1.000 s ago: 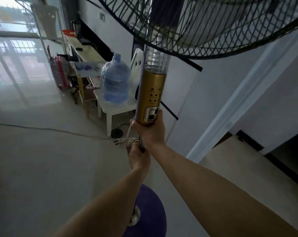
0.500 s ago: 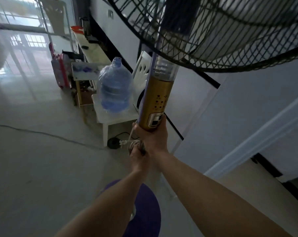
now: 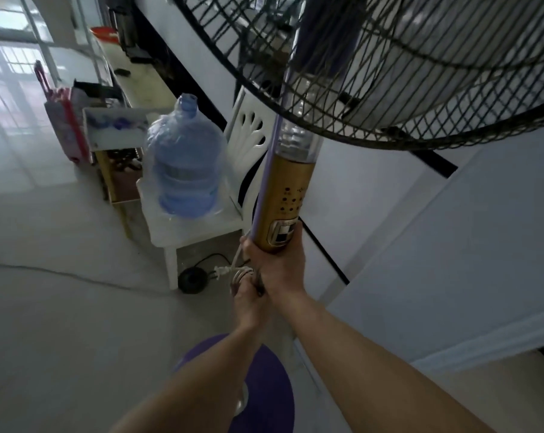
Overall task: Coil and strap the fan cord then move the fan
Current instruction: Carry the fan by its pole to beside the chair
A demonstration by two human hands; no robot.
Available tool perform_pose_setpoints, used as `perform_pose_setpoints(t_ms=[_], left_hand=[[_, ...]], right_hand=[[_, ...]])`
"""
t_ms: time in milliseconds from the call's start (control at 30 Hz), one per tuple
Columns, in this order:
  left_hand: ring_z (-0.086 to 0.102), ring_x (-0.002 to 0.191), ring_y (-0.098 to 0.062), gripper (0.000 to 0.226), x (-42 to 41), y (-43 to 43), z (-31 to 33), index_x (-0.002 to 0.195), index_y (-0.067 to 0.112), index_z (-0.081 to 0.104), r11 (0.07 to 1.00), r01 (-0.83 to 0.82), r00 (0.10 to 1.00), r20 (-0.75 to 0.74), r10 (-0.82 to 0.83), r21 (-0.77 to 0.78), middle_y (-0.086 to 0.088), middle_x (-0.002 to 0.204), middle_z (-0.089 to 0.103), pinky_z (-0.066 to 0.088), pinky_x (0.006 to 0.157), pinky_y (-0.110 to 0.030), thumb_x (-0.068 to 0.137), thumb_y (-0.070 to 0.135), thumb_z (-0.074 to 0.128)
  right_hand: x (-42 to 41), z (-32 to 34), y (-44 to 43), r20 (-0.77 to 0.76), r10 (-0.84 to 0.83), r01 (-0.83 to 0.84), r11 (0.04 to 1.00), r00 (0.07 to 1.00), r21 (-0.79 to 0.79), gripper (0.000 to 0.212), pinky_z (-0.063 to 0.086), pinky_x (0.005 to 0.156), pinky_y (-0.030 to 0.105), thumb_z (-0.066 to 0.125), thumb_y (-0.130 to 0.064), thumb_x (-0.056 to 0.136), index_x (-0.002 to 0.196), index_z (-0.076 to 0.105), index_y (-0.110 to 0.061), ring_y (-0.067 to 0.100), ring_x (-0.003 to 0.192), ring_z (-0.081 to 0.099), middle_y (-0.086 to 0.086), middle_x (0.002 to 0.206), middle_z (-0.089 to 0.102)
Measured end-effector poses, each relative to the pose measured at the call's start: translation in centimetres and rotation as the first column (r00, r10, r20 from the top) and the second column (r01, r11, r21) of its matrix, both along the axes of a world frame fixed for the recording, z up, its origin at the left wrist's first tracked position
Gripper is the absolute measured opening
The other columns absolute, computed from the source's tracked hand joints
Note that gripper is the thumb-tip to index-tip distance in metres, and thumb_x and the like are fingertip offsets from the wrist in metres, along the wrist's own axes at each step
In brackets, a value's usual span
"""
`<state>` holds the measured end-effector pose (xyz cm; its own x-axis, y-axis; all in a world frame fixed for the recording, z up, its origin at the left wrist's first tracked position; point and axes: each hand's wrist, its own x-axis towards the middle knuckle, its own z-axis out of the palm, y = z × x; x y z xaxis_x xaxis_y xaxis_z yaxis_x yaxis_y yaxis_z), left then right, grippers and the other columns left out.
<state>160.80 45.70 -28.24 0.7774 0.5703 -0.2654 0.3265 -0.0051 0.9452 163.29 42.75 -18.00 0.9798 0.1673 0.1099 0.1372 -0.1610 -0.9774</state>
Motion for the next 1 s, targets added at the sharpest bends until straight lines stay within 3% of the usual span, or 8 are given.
perform_pose_setpoints(t_ms=[133, 267, 400, 467, 600, 700, 867, 1000], left_hand=[[0.060, 0.076, 0.000, 0.015, 4.2, 0.7, -5.2, 0.079, 0.033, 0.058, 0.998, -0.057, 0.998, 0.038, 0.058, -0.027, 0.011, 0.080, 0.064, 0.042, 0.062, -0.014, 0.084, 0.019, 0.060], [0.058, 0.076, -0.004, 0.016, 7.7, 1.4, -10.9, 0.079, 0.034, 0.056, 0.997, -0.071, 0.997, 0.027, 0.070, 0.020, 0.009, 0.081, 0.062, 0.041, 0.059, -0.020, 0.086, 0.020, 0.059], [0.061, 0.080, -0.015, 0.006, 11.0, 2.1, -17.1, 0.084, 0.022, 0.059, 0.997, -0.065, 0.997, 0.035, 0.063, 0.041, -0.001, 0.088, 0.063, 0.051, 0.068, -0.032, 0.087, 0.018, 0.057], [0.061, 0.083, -0.018, 0.004, 12.4, 2.4, -20.0, 0.086, 0.019, 0.060, 0.997, -0.063, 0.996, 0.060, 0.060, 0.044, -0.003, 0.091, 0.062, 0.051, 0.069, -0.033, 0.087, 0.015, 0.057], [0.060, 0.086, -0.017, 0.007, 14.4, 2.5, -26.1, 0.092, 0.018, 0.062, 0.996, -0.052, 0.993, 0.105, 0.044, 0.067, -0.002, 0.095, 0.062, 0.048, 0.069, -0.029, 0.086, 0.015, 0.060], [0.062, 0.087, -0.016, 0.012, 14.9, 2.4, -29.8, 0.096, 0.021, 0.062, 0.997, -0.032, 0.991, 0.131, 0.022, 0.073, 0.000, 0.096, 0.063, 0.054, 0.074, -0.032, 0.086, 0.014, 0.060], [0.062, 0.088, -0.018, 0.011, 15.1, 2.9, -33.6, 0.096, 0.019, 0.062, 0.997, -0.035, 0.992, 0.126, 0.026, 0.066, -0.001, 0.098, 0.062, 0.056, 0.078, -0.037, 0.086, 0.014, 0.061], [0.063, 0.080, -0.017, 0.010, 15.4, 3.0, -34.4, 0.096, 0.016, 0.064, 0.995, -0.060, 0.987, 0.152, 0.048, 0.077, -0.003, 0.090, 0.064, 0.053, 0.066, -0.030, 0.087, 0.015, 0.060]], right_hand=[[4.5, -5.4, 1.0, 0.027, 0.024, -0.024, 1.000, 0.999, 0.005, 0.060, 0.047, 0.063, 0.001, 0.087, -0.022, 0.067, 0.109, 0.047, -0.038, -0.013, 0.081, 0.063, -0.019, 0.097, 0.066], [8.1, -11.5, 1.4, 0.057, 0.032, -0.032, 0.999, 0.998, 0.001, 0.062, 0.043, 0.063, -0.002, 0.086, -0.022, 0.068, 0.115, 0.046, -0.031, -0.020, 0.079, 0.059, -0.021, 0.097, 0.063], [11.3, -17.4, 1.7, 0.082, 0.033, -0.034, 0.999, 0.996, 0.016, 0.062, 0.046, 0.064, 0.001, 0.086, -0.021, 0.069, 0.117, 0.047, -0.026, -0.014, 0.080, 0.062, -0.014, 0.100, 0.066], [12.5, -20.2, 1.8, 0.103, 0.033, -0.036, 0.999, 0.994, 0.024, 0.064, 0.050, 0.069, 0.005, 0.087, -0.023, 0.068, 0.119, 0.048, -0.026, -0.008, 0.085, 0.064, -0.010, 0.105, 0.068], [14.1, -25.9, 1.7, 0.146, 0.040, -0.044, 0.999, 0.988, 0.025, 0.065, 0.058, 0.084, 0.031, 0.086, -0.025, 0.068, 0.116, 0.045, -0.031, 0.009, 0.095, 0.067, -0.005, 0.110, 0.068], [14.4, -29.8, 1.6, 0.182, 0.047, -0.054, 0.998, 0.982, 0.036, 0.063, 0.059, 0.086, 0.038, 0.086, -0.026, 0.067, 0.114, 0.045, -0.033, 0.012, 0.094, 0.068, -0.005, 0.107, 0.068], [14.6, -33.8, 1.8, 0.229, 0.039, -0.048, 0.998, 0.973, 0.031, 0.061, 0.059, 0.079, 0.029, 0.086, -0.027, 0.067, 0.112, 0.046, -0.033, 0.004, 0.088, 0.067, -0.011, 0.101, 0.067], [14.8, -34.6, 2.0, 0.247, 0.020, -0.034, 0.998, 0.969, 0.051, 0.062, 0.059, 0.073, 0.024, 0.086, -0.028, 0.066, 0.113, 0.047, -0.033, 0.000, 0.084, 0.067, -0.012, 0.099, 0.068]])
